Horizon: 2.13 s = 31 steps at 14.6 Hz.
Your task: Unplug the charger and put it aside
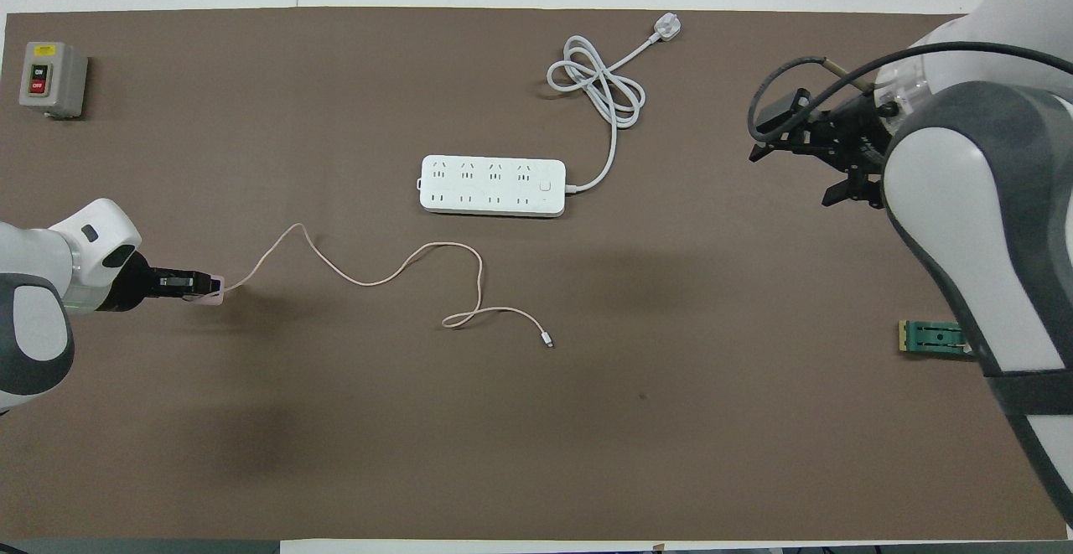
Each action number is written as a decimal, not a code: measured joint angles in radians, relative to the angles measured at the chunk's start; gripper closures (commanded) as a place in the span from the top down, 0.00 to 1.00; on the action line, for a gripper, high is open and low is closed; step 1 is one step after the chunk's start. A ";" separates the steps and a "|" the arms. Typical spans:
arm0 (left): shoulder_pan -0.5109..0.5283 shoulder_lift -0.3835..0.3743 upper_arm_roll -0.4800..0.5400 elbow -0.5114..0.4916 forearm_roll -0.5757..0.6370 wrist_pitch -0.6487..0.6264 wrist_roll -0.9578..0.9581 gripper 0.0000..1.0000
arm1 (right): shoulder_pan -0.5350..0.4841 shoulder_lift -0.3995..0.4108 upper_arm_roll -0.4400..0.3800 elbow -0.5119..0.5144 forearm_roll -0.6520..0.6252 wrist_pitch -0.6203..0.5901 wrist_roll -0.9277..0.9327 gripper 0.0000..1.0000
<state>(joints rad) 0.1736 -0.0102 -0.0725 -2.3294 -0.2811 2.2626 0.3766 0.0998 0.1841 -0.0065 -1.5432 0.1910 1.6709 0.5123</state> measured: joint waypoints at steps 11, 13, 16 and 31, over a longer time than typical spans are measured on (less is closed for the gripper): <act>0.102 -0.006 0.018 0.123 0.097 -0.113 -0.006 1.00 | -0.106 -0.224 0.000 0.001 -0.205 -0.177 -0.597 1.00; 0.101 -0.007 0.012 0.255 0.169 -0.231 -0.120 1.00 | -0.135 -0.247 0.001 0.000 -0.206 -0.235 -0.597 1.00; 0.094 -0.008 -0.001 0.394 0.200 -0.374 -0.235 1.00 | -0.150 -0.265 0.001 0.000 -0.206 -0.293 -0.598 1.00; -0.073 0.049 -0.018 0.751 0.282 -0.670 -0.442 1.00 | -0.149 -0.267 0.007 -0.001 -0.205 -0.296 -0.598 1.00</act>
<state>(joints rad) 0.1007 0.0389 -0.0904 -1.5788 0.0009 1.5922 -0.0653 -0.0494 -0.0833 0.0009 -1.5446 -0.0145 1.3745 -0.0856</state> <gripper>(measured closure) 0.000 0.000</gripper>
